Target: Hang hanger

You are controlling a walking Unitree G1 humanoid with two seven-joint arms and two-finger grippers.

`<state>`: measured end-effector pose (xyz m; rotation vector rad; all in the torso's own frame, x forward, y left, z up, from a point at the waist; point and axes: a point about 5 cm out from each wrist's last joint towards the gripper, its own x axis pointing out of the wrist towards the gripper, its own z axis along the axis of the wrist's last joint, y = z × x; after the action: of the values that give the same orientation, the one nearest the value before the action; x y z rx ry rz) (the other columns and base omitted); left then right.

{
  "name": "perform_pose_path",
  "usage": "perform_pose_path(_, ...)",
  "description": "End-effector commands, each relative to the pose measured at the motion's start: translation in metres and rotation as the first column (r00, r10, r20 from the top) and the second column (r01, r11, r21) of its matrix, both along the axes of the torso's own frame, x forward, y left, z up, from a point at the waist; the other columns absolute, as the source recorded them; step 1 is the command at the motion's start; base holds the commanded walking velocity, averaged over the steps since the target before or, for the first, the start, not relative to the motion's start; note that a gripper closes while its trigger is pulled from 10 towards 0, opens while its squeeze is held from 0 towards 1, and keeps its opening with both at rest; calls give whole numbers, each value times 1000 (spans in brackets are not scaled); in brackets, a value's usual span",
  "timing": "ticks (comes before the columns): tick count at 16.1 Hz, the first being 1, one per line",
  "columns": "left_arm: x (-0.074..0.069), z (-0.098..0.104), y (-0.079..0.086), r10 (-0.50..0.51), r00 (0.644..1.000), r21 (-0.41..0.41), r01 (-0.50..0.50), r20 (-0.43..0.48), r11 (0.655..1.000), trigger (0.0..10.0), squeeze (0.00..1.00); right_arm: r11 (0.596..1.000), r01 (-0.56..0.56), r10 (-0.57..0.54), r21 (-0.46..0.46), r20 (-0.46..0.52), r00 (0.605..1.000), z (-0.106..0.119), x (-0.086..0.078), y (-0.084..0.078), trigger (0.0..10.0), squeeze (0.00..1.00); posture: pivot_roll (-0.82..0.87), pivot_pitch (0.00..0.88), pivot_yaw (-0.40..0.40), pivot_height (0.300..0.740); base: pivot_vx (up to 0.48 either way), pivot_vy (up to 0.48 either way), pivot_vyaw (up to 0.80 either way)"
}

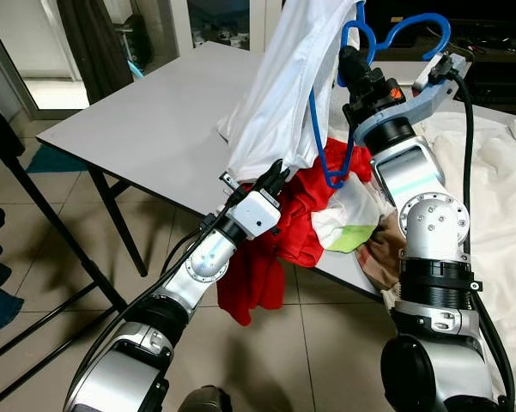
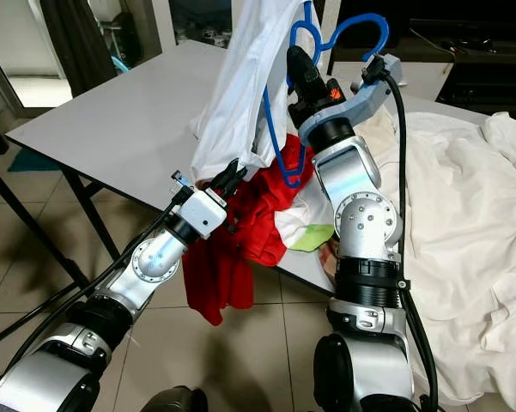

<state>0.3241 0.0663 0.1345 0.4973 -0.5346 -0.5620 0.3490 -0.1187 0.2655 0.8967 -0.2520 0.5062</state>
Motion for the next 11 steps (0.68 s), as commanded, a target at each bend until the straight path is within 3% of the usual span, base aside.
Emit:
perform_pose_path(1,-1,1,-1,-6,1000,2,6,7,1000,0,0,1000,-7,7,-5,63,998,16,1,3,1098,0,138,0,11,740,0,0,0)
perform_pose_path(2,-1,0,-2,-9,1000,3,9,6,1000,0,0,1000,0,0,1,64,998,16,1,2,1569,0,136,0,12,740,0,0,0)
perform_pose_path(3,-3,-2,-5,-25,1000,10,25,1,1000,0,0,998,40,-44,52,67,997,19,1,-2,4157,0,132,0,13,740,0,0,0)
perform_pose_path(6,-7,-5,-10,-46,999,12,46,-6,999,0,0,988,77,-86,131,65,994,20,1,-6,4588,0,131,0,13,740,0,0,0)
perform_pose_path(7,-9,-7,-14,-57,998,12,57,-8,998,0,0,983,92,-103,159,62,993,20,1,-8,4275,0,131,0,12,740,0,0,0)
perform_pose_path(11,-12,-12,-17,-74,997,31,75,-17,997,0,0,986,87,-98,141,67,993,22,2,-5,4510,0,133,0,13,740,0,0,0)
